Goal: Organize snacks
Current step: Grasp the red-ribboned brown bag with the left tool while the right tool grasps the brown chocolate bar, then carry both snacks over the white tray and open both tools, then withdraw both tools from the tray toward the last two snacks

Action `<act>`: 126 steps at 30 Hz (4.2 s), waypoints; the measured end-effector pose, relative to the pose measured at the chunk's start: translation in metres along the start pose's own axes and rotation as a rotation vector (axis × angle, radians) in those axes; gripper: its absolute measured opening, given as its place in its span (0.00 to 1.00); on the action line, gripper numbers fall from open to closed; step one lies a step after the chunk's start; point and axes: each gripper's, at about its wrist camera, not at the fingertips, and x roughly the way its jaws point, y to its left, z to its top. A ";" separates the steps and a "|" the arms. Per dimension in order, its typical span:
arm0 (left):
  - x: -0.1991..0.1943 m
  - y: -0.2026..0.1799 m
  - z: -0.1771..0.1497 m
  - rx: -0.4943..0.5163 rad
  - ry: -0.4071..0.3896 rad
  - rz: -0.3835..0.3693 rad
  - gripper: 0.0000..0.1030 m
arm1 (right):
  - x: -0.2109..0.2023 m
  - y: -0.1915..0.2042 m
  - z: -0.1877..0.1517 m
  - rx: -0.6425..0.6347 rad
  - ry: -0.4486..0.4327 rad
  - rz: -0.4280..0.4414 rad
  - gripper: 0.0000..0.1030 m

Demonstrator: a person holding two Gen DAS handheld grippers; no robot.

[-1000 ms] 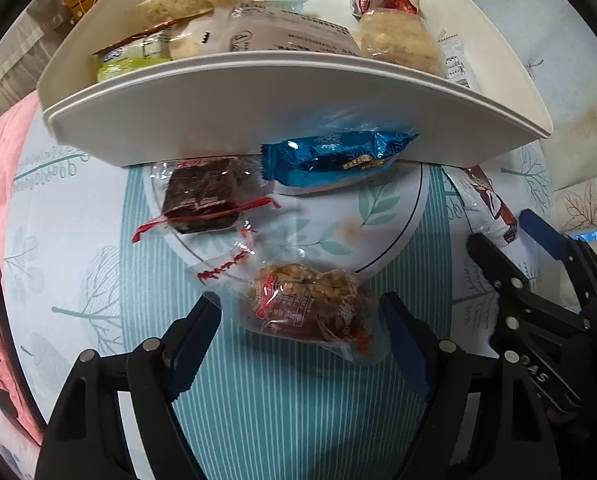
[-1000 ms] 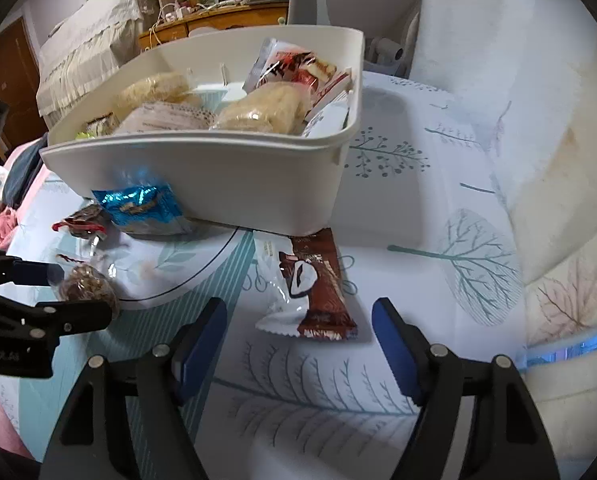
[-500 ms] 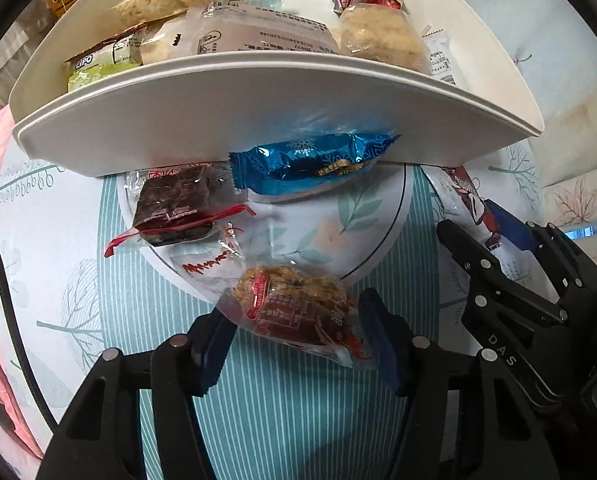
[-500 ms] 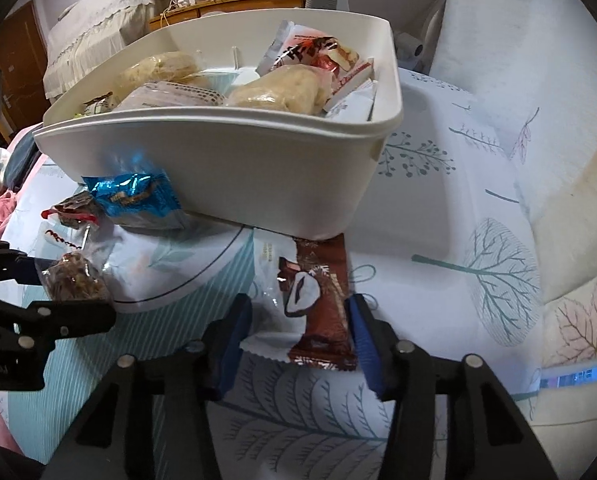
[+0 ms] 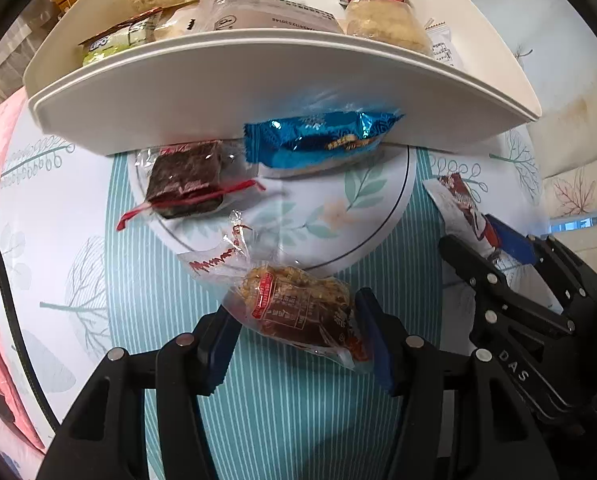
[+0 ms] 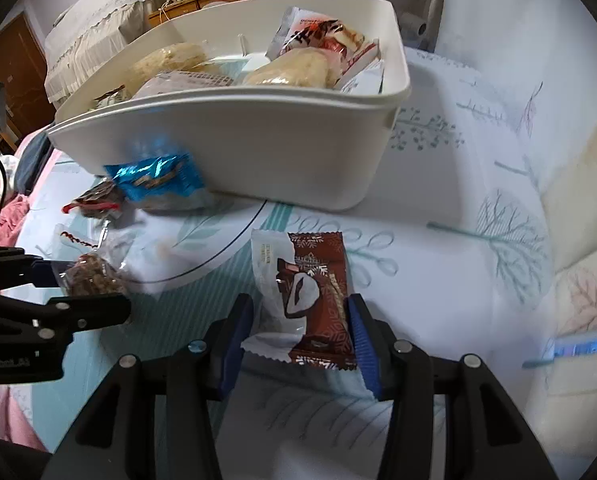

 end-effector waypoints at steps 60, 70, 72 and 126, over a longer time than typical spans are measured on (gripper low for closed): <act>-0.172 0.028 0.118 0.115 -0.329 -0.064 0.54 | -0.095 0.048 0.108 -0.061 -0.229 -0.004 0.47; -0.146 0.021 0.132 0.105 -0.285 -0.099 0.55 | -0.085 0.029 0.117 0.004 -0.226 -0.043 0.47; -0.147 0.022 0.132 0.087 -0.287 -0.109 0.64 | -0.085 0.028 0.116 0.010 -0.223 -0.043 0.47; -0.104 0.075 -0.022 -0.379 -0.239 -0.103 0.78 | -0.079 0.054 0.015 -0.107 -0.081 0.134 0.63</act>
